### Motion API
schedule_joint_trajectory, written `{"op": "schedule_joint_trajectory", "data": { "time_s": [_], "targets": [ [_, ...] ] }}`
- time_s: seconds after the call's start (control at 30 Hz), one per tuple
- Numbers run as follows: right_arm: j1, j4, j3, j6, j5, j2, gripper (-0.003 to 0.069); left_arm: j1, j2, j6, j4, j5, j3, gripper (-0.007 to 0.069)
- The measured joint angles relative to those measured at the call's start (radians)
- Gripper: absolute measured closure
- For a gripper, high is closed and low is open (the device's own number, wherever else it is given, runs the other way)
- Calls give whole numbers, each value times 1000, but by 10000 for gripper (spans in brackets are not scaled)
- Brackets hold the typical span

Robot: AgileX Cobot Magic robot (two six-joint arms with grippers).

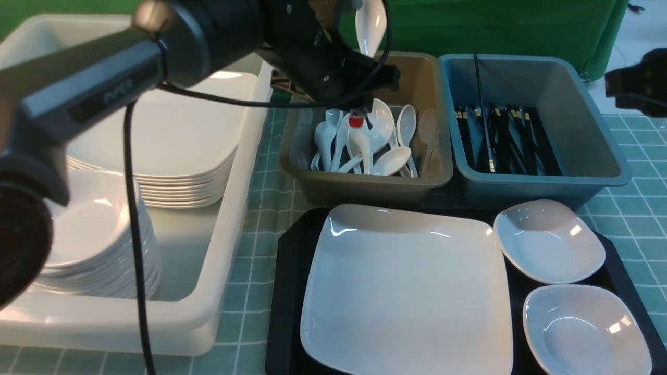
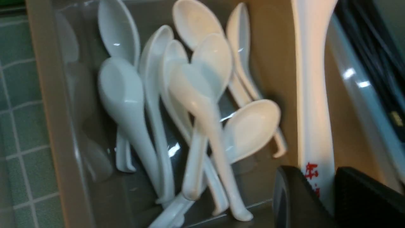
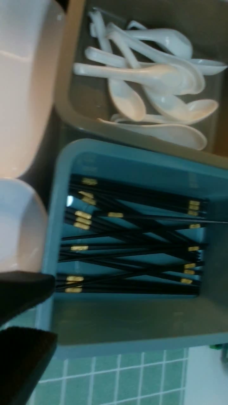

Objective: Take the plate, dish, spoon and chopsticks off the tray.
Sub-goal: Use the left arm to put the soup spoon into the small storage box in the middle, then use the right arm to grab a small plate from the dinner plate

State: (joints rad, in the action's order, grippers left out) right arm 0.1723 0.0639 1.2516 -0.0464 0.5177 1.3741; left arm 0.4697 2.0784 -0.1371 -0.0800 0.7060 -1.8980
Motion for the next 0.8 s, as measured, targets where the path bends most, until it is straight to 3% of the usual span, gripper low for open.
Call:
{"op": "schedule_joint_trajectory", "data": {
  "time_s": [0.1, 0.17, 0.37, 0.43, 0.57, 0.8],
  "targets": [
    [-8, -5, 20, -14, -48, 64, 358, -12, 33, 0, 0, 3, 0, 445],
    [-29, -8, 78, -25, -77, 157, 302, -15, 48, 0, 11, 8, 0, 365],
    [-59, -15, 279, -27, -72, 438, 266, -20, 40, -1, 18, 46, 0, 165],
    [-57, -40, 347, -16, -46, 512, 264, -20, 32, -1, 15, 88, 0, 145],
    [-44, -143, 500, 70, -1, 710, 263, -20, 1, -1, 9, 214, -1, 172],
    [-24, -180, 621, 90, 5, 892, 269, -20, -40, -1, 8, 309, -1, 371]
  ]
}}
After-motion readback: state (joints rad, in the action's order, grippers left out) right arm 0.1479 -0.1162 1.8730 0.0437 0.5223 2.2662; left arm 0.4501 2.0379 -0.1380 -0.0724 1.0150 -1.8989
